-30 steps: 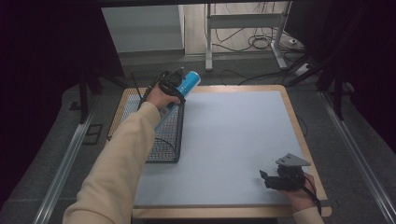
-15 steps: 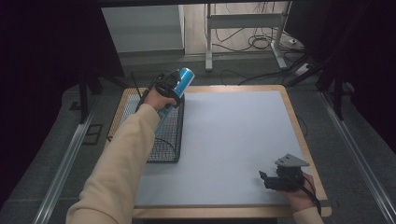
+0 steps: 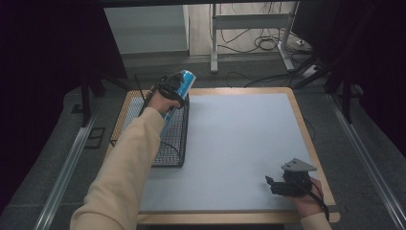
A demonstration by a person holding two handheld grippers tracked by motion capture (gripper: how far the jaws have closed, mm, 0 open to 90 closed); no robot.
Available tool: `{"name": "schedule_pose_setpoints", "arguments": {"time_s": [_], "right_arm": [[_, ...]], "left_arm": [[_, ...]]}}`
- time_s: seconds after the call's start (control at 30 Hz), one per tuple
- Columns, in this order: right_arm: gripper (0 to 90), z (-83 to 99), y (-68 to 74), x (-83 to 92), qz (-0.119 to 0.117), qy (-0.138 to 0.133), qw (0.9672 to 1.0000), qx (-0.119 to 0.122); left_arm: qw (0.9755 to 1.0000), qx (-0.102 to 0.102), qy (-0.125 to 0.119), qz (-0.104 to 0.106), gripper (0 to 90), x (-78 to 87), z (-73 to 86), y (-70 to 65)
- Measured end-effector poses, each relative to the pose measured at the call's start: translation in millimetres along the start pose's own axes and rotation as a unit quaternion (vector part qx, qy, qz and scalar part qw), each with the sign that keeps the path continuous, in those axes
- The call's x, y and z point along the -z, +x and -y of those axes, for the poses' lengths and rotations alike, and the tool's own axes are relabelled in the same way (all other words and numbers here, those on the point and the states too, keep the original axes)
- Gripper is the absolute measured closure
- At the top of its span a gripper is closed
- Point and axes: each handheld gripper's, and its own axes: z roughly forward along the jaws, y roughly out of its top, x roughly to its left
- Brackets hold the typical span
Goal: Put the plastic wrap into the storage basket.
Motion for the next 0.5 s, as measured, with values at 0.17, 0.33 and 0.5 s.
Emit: {"name": "schedule_pose_setpoints", "arguments": {"time_s": [0.17,0.33,0.5], "right_arm": [[13.6,-0.2,1.0,0.9,0.0,-0.002,1.0,0.001],[13.6,-0.9,0.1,1.7,0.001,-0.005,1.0,0.0],[13.6,-1.3,-0.6,2.2,0.003,-0.008,1.0,-0.004]], "left_arm": [[0.9994,0.018,-0.026,0.014,19.1,17.6,10.8,-2.6],[0.9985,0.015,-0.045,0.026,17.6,34.3,26.2,-10.6],[0.9944,-0.003,-0.073,0.077,17.5,56.0,45.2,-28.9]]}}
